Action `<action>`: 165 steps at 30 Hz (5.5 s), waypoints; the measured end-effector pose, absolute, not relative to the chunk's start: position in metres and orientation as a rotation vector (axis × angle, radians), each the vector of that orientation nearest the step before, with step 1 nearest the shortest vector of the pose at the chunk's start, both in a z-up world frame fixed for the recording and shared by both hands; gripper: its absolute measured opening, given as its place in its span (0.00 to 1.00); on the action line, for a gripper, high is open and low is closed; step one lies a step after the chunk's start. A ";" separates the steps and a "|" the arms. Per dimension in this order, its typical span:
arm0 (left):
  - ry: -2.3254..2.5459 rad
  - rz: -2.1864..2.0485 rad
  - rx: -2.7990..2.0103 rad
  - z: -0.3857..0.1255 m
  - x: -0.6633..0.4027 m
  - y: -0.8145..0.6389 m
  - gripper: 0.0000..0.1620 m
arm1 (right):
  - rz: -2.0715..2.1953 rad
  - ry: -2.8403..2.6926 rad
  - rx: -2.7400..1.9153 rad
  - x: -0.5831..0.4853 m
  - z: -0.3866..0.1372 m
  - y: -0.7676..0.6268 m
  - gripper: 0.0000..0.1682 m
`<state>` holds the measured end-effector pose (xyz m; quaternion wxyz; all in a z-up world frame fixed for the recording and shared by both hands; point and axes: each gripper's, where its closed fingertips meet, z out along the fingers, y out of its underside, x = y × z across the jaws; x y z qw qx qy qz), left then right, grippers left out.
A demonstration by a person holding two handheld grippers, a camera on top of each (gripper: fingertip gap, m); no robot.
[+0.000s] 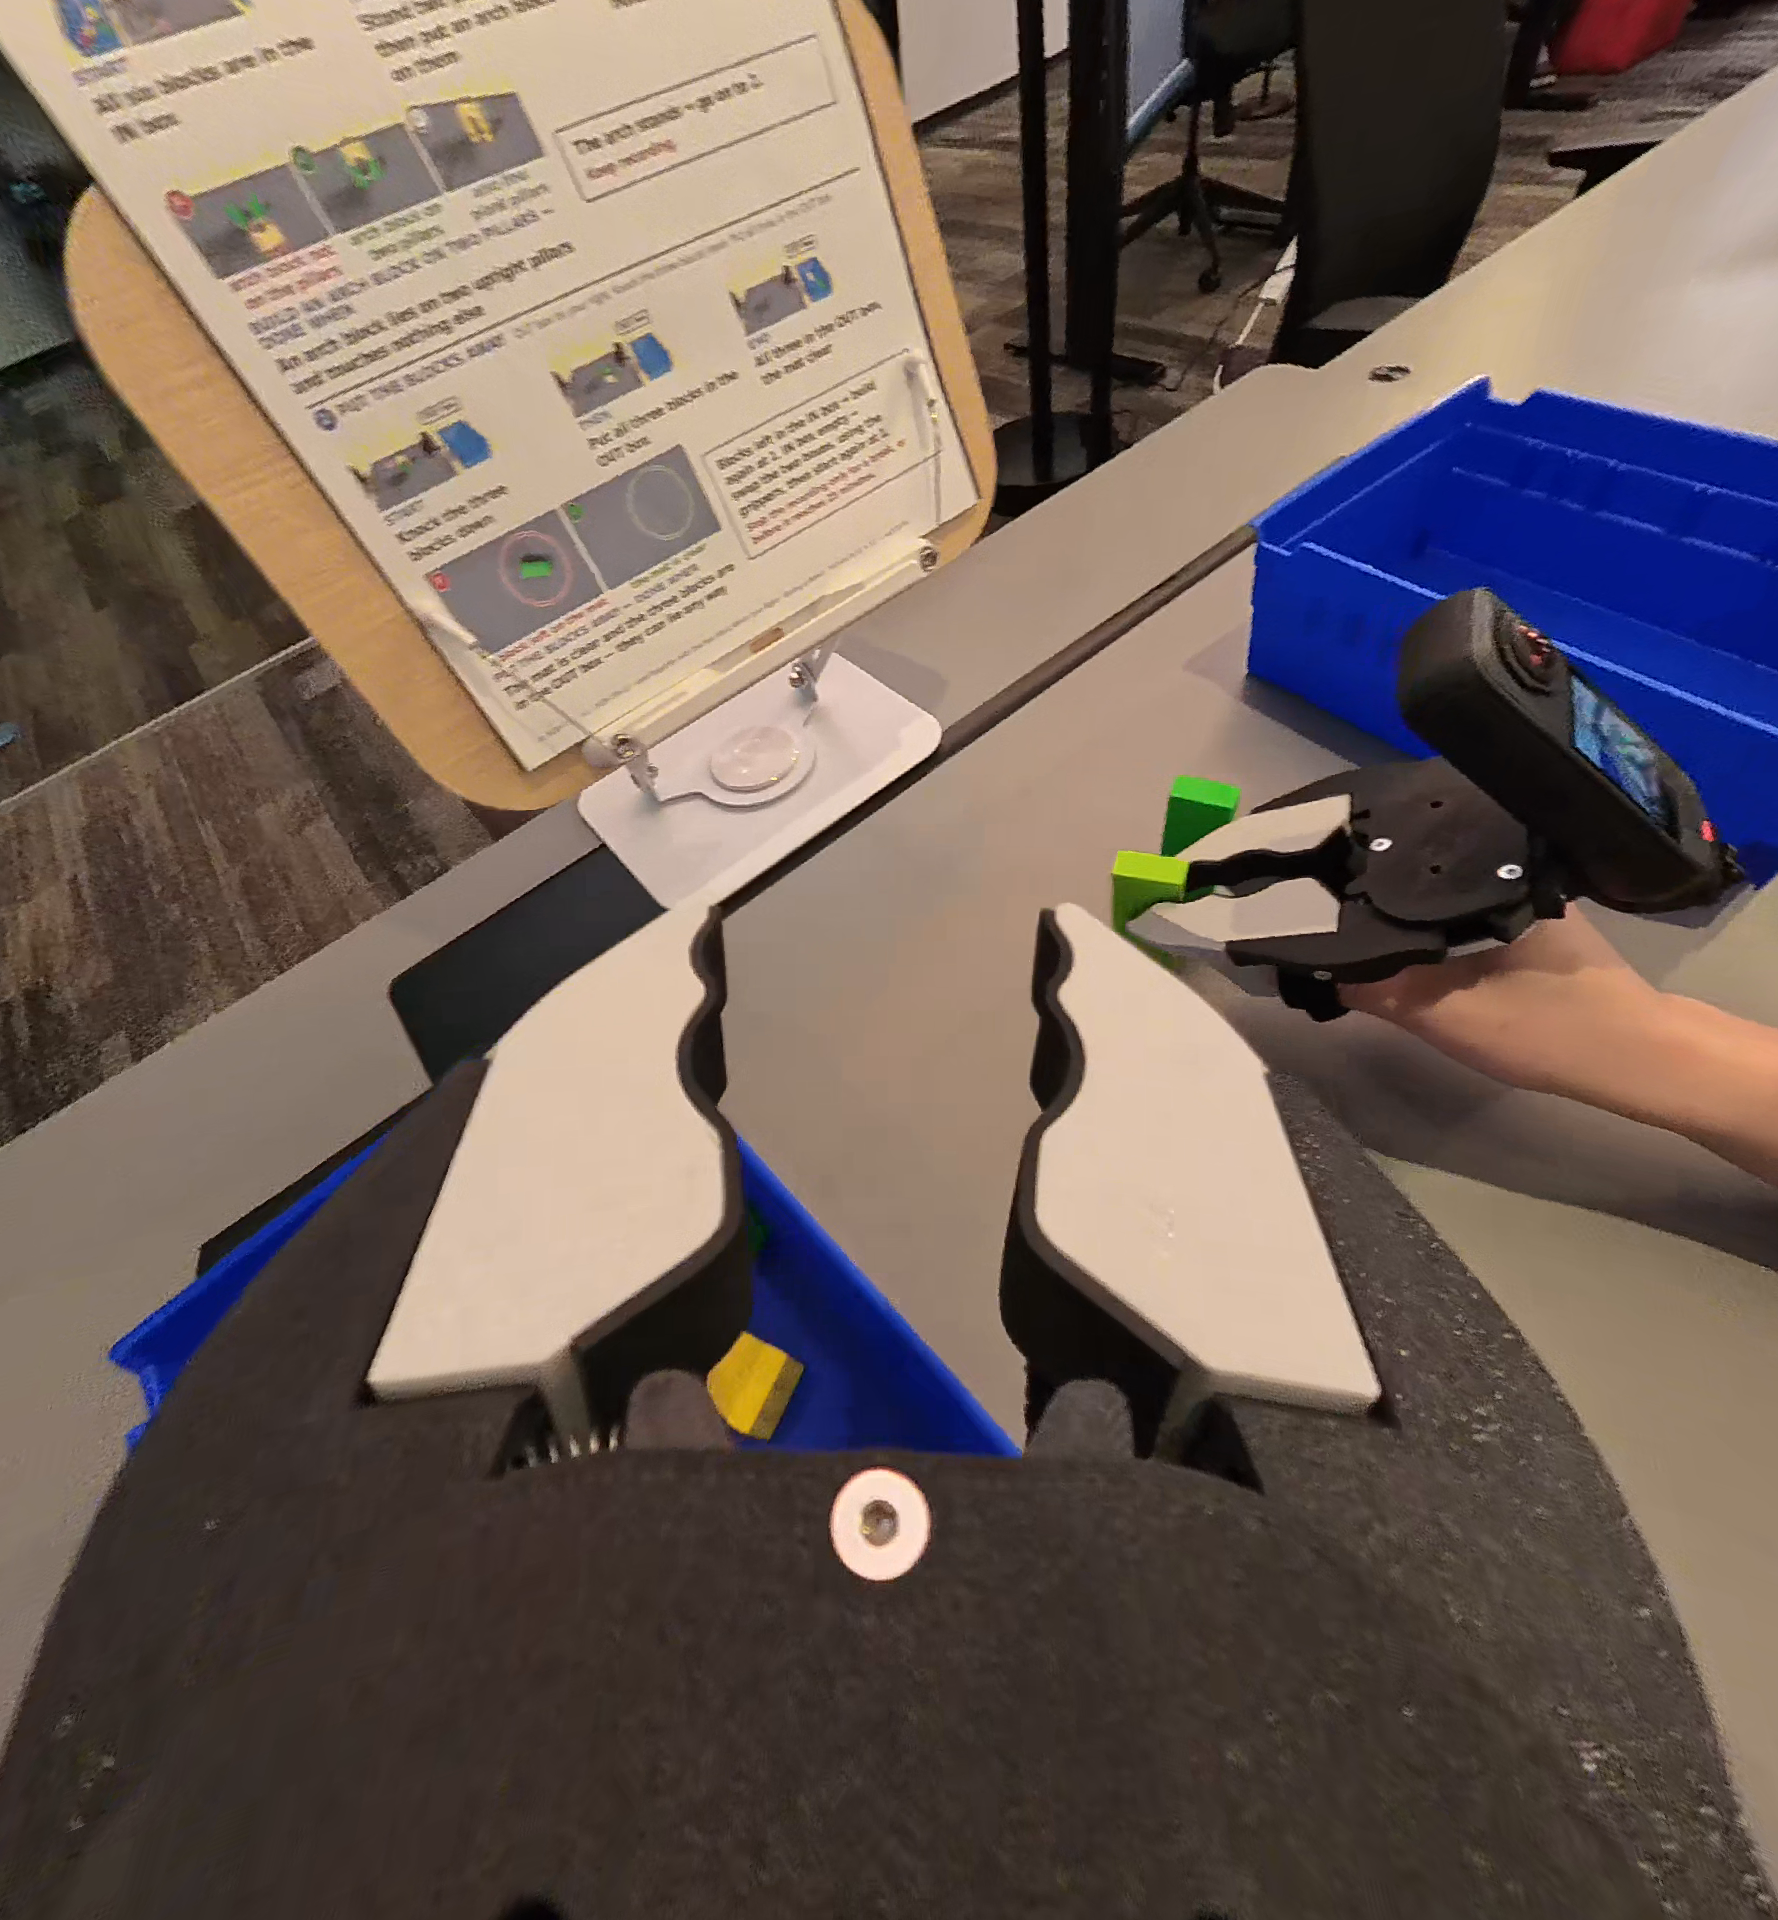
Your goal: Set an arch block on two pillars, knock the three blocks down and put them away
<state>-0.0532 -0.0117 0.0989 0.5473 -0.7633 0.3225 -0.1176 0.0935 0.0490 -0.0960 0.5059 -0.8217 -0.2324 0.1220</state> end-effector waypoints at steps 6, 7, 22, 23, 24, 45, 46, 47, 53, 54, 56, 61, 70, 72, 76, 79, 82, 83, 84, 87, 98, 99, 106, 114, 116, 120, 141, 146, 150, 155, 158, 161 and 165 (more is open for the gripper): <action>0.666 -0.258 -1.866 0.094 -0.086 0.003 0.36 | 0.270 -0.551 -1.974 0.097 -0.097 0.049 0.11; 0.649 -0.256 -1.876 0.093 -0.092 0.005 0.36 | 0.278 -0.552 -1.973 0.097 -0.097 0.049 0.11; 0.440 -0.039 -2.146 0.034 -0.178 0.047 0.38 | 0.148 -0.578 -1.702 0.094 -0.039 0.033 0.26; 0.429 -0.018 -2.182 0.026 -0.184 0.050 0.37 | 0.134 -0.582 -1.647 0.092 -0.027 0.029 0.27; 0.417 0.024 -2.222 0.017 -0.191 0.053 0.35 | 0.118 -0.594 -1.596 0.090 -0.014 0.024 0.27; 0.150 0.006 -2.457 -0.091 -0.209 0.107 0.57 | 0.292 -0.523 -1.524 0.199 0.122 0.025 0.32; 0.136 0.037 -2.463 -0.094 -0.214 0.109 0.58 | 0.315 -0.502 -1.523 0.206 0.126 0.025 0.32; 0.109 0.059 -2.468 -0.098 -0.219 0.111 0.59 | 0.336 -0.483 -1.518 0.212 0.130 0.024 0.32; 0.006 -0.004 -2.530 -0.116 -0.215 0.122 0.60 | 0.354 -0.377 -1.460 0.252 0.154 0.021 0.32; 0.011 0.010 -2.554 -0.119 -0.213 0.123 0.60 | 0.356 -0.368 -1.457 0.256 0.156 0.021 0.32; 0.022 0.051 -2.597 -0.127 -0.209 0.126 0.60 | 0.364 -0.354 -1.450 0.261 0.159 0.020 0.32; 0.058 0.259 -2.689 -0.144 -0.219 0.126 0.49 | 0.377 -0.346 -1.475 0.266 0.154 0.021 0.32; 0.126 0.265 -2.588 -0.111 -0.230 0.115 0.43 | 0.398 -0.402 -1.500 0.247 0.144 0.026 0.31; 0.163 0.170 -2.470 -0.081 -0.219 0.108 0.43 | 0.442 -0.439 -1.520 0.231 0.134 0.029 0.31; 0.435 -0.187 -2.153 -0.004 -0.146 0.080 0.43 | 0.690 -0.544 -1.593 0.174 0.105 0.025 0.31; 0.659 -0.289 -1.926 0.046 -0.085 0.045 0.43 | 1.008 -0.611 -1.667 0.123 0.080 0.008 0.31; 0.884 -0.298 -1.741 0.067 -0.024 0.012 0.43 | 1.235 -0.653 -1.760 0.092 0.060 -0.009 0.31; 0.958 -0.279 -1.697 0.067 -0.005 0.003 0.43 | 1.269 -0.653 -1.779 0.088 0.057 -0.011 0.31; 1.016 -0.242 -1.655 0.065 0.011 -0.004 0.43 | 1.296 -0.641 -1.787 0.087 0.056 -0.012 0.31; 1.109 -0.124 -1.564 0.055 0.043 -0.014 0.43 | 1.362 -0.583 -1.791 0.093 0.058 -0.011 0.31; 1.256 0.067 -1.491 0.019 0.084 -0.023 0.43 | 1.410 -0.715 -1.939 0.073 0.029 -0.027 0.25; 1.258 0.073 -1.488 0.018 0.084 -0.022 0.43 | 1.367 -0.721 -1.941 0.074 0.027 -0.024 0.22; 1.250 0.088 -1.498 0.016 0.082 -0.019 0.43 | 1.301 -0.803 -1.970 0.080 0.022 -0.025 0.20; 1.299 -0.054 -1.582 0.008 0.083 -0.030 0.56 | 1.204 -0.894 -1.958 0.102 0.015 -0.008 0.20; 1.299 -0.157 -1.602 0.018 0.075 -0.036 0.53 | 1.097 -1.013 -1.914 0.120 0.021 0.002 0.20; 1.262 -0.342 -1.636 0.038 0.056 -0.043 0.50 | 0.810 -1.609 -1.801 0.142 0.012 0.014 0.20; 1.156 -0.513 -1.652 0.061 0.035 -0.038 0.44 | 0.404 -2.540 -1.293 0.125 -0.046 0.038 0.20; 1.152 -0.510 -1.648 0.063 0.034 -0.040 0.44 | 0.386 -2.524 -1.308 0.125 -0.050 0.045 0.20; 1.154 -0.464 -1.673 0.057 0.033 -0.034 0.44 | 0.396 -2.510 -1.326 0.125 -0.049 0.046 0.20; 1.149 -0.453 -1.694 0.053 0.031 -0.031 0.44 | 0.383 -2.514 -1.329 0.126 -0.054 0.046 0.20; 1.152 -0.464 -1.697 0.053 0.032 -0.032 0.44 | 0.395 -2.503 -1.329 0.126 -0.054 0.046 0.20; 1.152 -0.476 -1.703 0.053 0.032 -0.033 0.44 | 0.401 -2.501 -1.321 0.126 -0.054 0.045 0.20; 1.148 -0.483 -1.708 0.053 0.031 -0.033 0.44 | 0.403 -2.506 -1.321 0.127 -0.054 0.042 0.21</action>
